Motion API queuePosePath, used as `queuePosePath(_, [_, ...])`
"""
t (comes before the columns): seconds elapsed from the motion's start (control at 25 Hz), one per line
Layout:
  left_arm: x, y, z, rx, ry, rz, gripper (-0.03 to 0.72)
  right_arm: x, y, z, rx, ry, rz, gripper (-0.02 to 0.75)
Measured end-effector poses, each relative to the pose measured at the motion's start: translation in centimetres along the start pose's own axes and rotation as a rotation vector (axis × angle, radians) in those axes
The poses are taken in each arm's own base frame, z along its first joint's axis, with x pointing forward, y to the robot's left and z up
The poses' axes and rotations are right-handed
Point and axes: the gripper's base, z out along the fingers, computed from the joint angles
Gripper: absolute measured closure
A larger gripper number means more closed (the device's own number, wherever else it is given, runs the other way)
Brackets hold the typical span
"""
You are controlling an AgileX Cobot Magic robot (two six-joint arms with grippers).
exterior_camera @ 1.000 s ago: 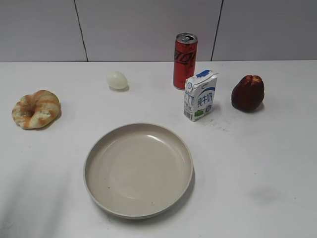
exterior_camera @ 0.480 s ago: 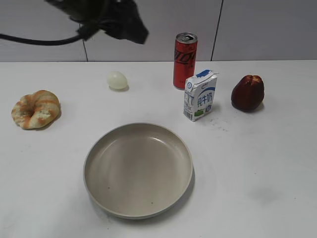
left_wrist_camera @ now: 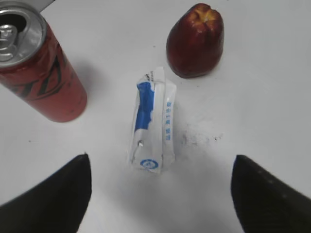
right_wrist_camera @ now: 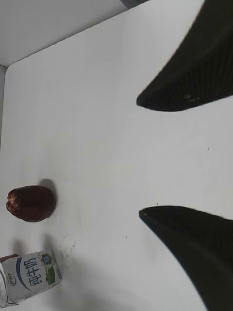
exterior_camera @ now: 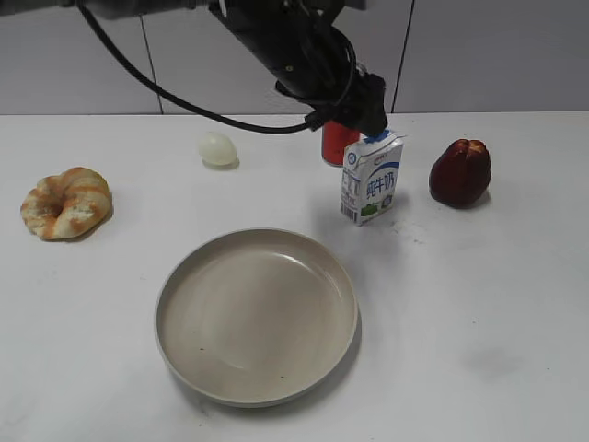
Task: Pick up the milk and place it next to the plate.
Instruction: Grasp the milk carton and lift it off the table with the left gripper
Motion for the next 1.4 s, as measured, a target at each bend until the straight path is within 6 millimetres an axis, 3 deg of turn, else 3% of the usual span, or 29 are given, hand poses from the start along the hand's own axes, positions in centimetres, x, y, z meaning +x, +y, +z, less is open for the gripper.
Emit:
queuePosePath(1.04, [3.7, 2.6, 9.1, -0.04, -0.023, -0.091, 0.007, 0.0, 0.0, 0.0, 0.0, 0.0, 0.0, 0.272])
queuePosePath(1.2, [4.3, 2.8, 10.0, -0.042, -0.015, -0.101, 0.06, 0.0, 0.0, 0.0, 0.0, 0.0, 0.0, 0.272])
queuePosePath(1.4, [4.0, 2.7, 10.1, -0.056, -0.048, -0.099, 0.216, 0.0, 0.0, 0.0, 0.0, 0.0, 0.0, 0.272])
